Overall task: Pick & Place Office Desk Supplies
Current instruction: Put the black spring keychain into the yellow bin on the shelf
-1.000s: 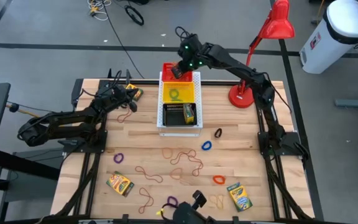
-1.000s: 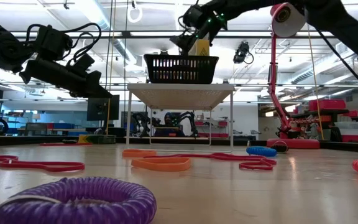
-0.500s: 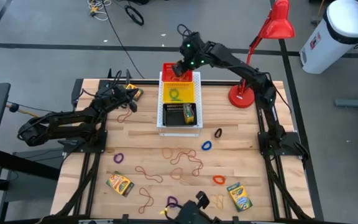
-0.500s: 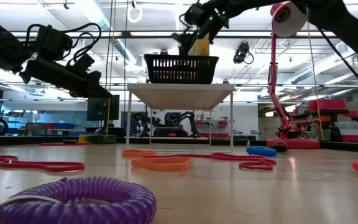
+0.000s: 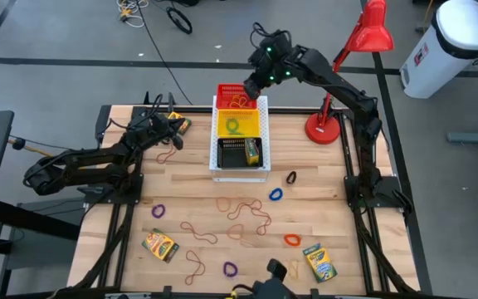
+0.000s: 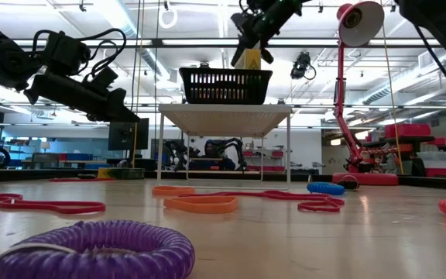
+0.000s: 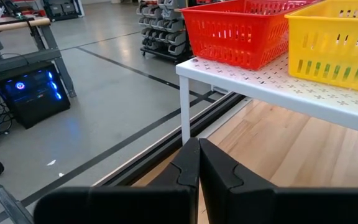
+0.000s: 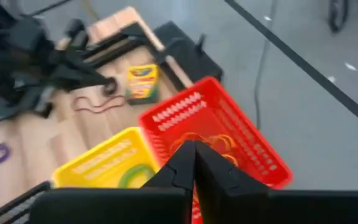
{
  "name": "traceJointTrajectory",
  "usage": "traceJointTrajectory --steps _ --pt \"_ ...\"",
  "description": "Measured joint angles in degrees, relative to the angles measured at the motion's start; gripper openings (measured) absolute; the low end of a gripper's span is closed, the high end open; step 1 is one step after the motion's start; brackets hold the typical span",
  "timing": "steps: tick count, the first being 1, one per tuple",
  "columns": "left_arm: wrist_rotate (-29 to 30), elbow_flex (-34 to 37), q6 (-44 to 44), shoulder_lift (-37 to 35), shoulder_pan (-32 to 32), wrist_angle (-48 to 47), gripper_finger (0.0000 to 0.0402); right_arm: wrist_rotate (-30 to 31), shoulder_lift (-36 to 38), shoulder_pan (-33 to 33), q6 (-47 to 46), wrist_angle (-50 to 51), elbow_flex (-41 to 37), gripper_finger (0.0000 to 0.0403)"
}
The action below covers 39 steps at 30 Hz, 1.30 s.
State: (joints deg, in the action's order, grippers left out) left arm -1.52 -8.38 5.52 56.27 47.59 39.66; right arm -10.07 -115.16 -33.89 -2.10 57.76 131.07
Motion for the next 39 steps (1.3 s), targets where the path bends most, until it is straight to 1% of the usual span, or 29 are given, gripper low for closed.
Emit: traceJointTrajectory --steps 5,8,10,13,19,23,25,30,32,35,39 --pt "0.0 0.0 0.0 0.0 0.0 0.0 0.0008 -10.2 0.3 0.6 2.8 2.7 -0.1 0.0005" --pt "0.0 0.0 0.0 0.0 0.0 0.0 0.0008 -11.1 0.3 3.0 3.5 8.0 -0.2 0.0004" --pt "0.0 0.0 0.0 0.0 0.0 0.0 0.0007 -9.4 0.5 5.7 5.3 13.3 -0.3 0.0003" --pt "0.0 0.0 0.0 0.0 0.0 0.0 0.0008 -2.7 2.3 10.8 5.5 17.1 -0.3 0.0002" --pt "0.0 0.0 0.0 0.0 0.0 0.0 0.0008 6.9 7.5 19.9 -4.6 17.9 -0.3 0.0001" --pt "0.0 0.0 0.0 0.0 0.0 0.0 0.0008 10.1 8.4 24.8 -10.1 18.5 -0.2 0.0001" --pt "0.0 0.0 0.0 0.0 0.0 0.0 0.0008 10.7 8.4 27.2 -12.1 18.5 -0.3 0.0001" --pt "0.0 0.0 0.0 0.0 0.0 0.0 0.0007 11.6 8.5 32.1 -12.6 20.7 -0.9 0.0001" --pt "0.0 0.0 0.0 0.0 0.0 0.0 0.0008 11.4 9.5 33.7 -13.1 19.8 -4.1 0.0001" --pt "0.0 0.0 0.0 0.0 0.0 0.0 0.0008 9.3 13.1 35.8 -13.7 15.5 -13.6 0.0" --pt "0.0 0.0 0.0 0.0 0.0 0.0 0.0008 7.5 21.1 38.8 -17.8 0.4 -31.7 0.0"
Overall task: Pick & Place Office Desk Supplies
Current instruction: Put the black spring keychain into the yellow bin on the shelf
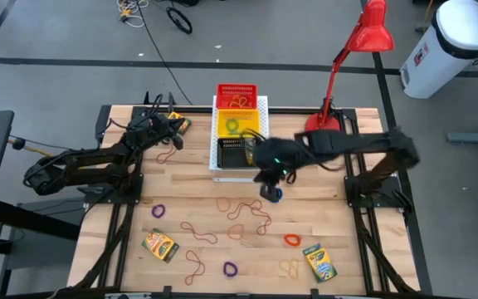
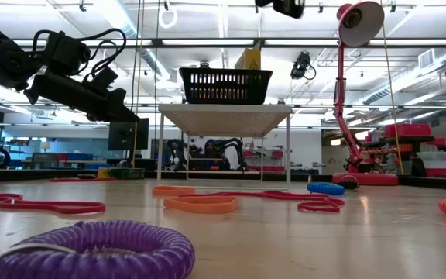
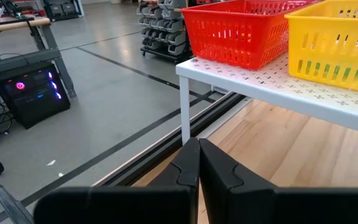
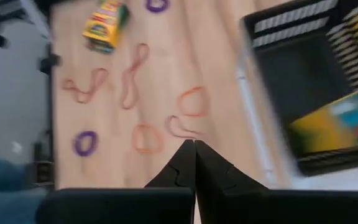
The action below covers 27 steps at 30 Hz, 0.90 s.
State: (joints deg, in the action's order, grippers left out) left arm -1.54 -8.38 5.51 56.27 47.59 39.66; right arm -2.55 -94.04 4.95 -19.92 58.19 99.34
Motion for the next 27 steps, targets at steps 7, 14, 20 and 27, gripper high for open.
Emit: traceJointTrajectory --steps 7,14,20,27 --pt "0.0 0.0 0.0 0.0 0.0 0.0 0.0008 4.8 15.1 5.2 -14.6 -10.8 -25.2 0.0" --pt "0.0 0.0 0.0 0.0 0.0 0.0 0.0008 3.5 19.6 2.3 -30.7 -13.6 -43.4 0.0002" --pt "0.0 0.0 0.0 0.0 0.0 0.0 0.0008 1.7 19.4 -5.3 -40.9 -17.4 -53.9 0.0062" --pt "0.0 0.0 0.0 0.0 0.0 0.0 0.0008 5.6 19.4 -13.7 -44.3 -23.6 -61.6 0.0141"
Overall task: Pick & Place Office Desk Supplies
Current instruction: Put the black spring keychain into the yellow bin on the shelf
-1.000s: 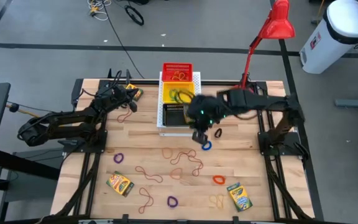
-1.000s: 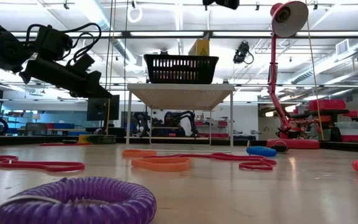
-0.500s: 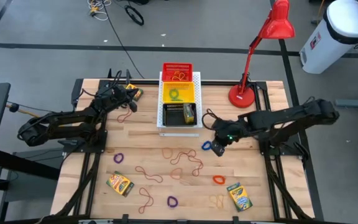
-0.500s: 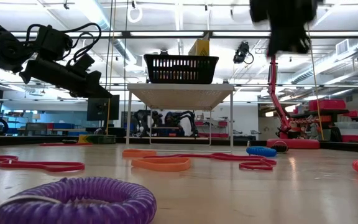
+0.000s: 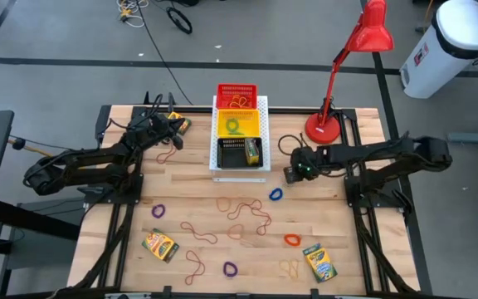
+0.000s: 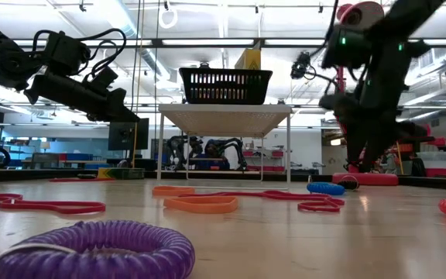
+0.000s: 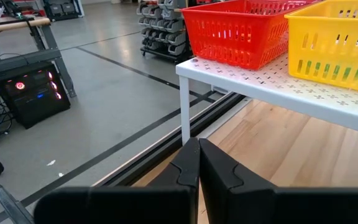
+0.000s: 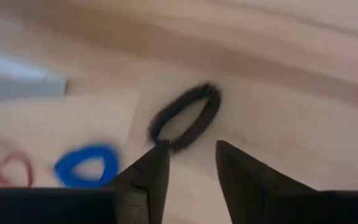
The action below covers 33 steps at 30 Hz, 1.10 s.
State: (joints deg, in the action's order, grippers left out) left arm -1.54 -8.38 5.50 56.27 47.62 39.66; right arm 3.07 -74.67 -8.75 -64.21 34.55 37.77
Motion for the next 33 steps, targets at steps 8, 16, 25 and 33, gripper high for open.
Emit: traceJointTrajectory --steps 8,16,25,33 --pt "0.0 0.0 0.0 0.0 0.0 0.0 0.0008 -3.2 -1.5 -4.7 1.5 -11.6 -7.6 0.0126" --pt "0.0 0.0 0.0 0.0 0.0 0.0 0.0008 -3.0 -2.2 -4.8 6.7 -14.6 -8.1 0.0053" --pt "0.0 0.0 0.0 0.0 0.0 0.0 0.0008 -1.1 -1.7 -6.9 12.6 -9.0 -2.8 0.0007" --pt "0.0 0.0 0.0 0.0 0.0 0.0 0.0008 4.4 -0.7 -8.3 20.1 17.3 18.2 0.0003"
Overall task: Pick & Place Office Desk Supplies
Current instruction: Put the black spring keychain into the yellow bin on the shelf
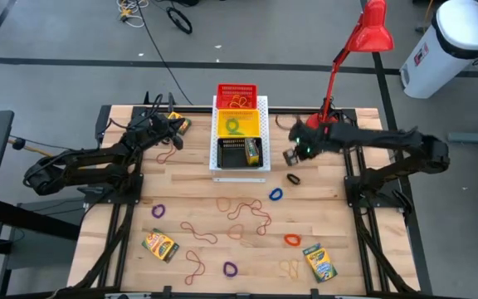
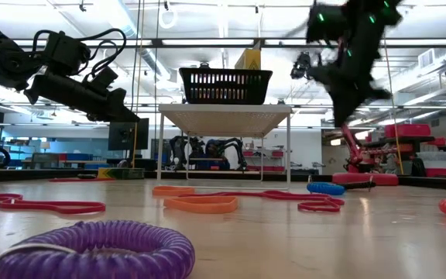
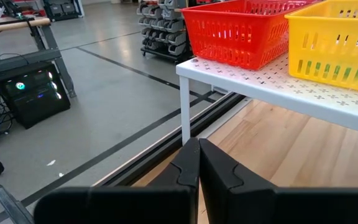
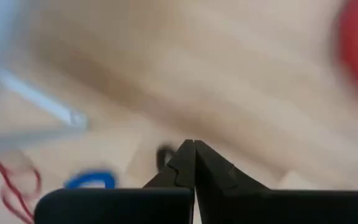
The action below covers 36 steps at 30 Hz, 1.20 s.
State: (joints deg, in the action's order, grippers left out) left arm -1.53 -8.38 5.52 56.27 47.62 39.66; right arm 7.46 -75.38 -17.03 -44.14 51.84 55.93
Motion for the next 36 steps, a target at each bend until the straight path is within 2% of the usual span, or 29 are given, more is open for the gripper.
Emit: traceJointTrajectory --steps 6,13,23,28,30,33,36 --pt "0.0 0.0 0.0 0.0 0.0 0.0 0.0008 4.1 -0.1 -2.1 1.6 9.3 17.8 0.0004" --pt "0.0 0.0 0.0 0.0 0.0 0.0 0.0008 4.9 -1.9 1.0 2.0 7.7 30.9 0.0004" --pt "0.0 0.0 0.0 0.0 0.0 0.0 0.0008 4.9 -19.1 4.1 8.2 2.1 47.8 0.0004" --pt "0.0 0.0 0.0 0.0 0.0 0.0 0.0008 2.3 -26.7 4.1 10.6 2.9 55.9 0.0004" --pt "0.0 0.0 0.0 0.0 0.0 0.0 0.0008 1.6 -27.1 4.3 11.8 7.8 59.1 0.0004" --pt "0.0 0.0 0.0 0.0 0.0 0.0 0.0008 4.6 -24.9 5.0 12.5 20.7 62.5 0.0003" --pt "0.0 0.0 0.0 0.0 0.0 0.0 0.0008 8.7 -20.3 6.9 11.9 29.1 60.9 0.0002"
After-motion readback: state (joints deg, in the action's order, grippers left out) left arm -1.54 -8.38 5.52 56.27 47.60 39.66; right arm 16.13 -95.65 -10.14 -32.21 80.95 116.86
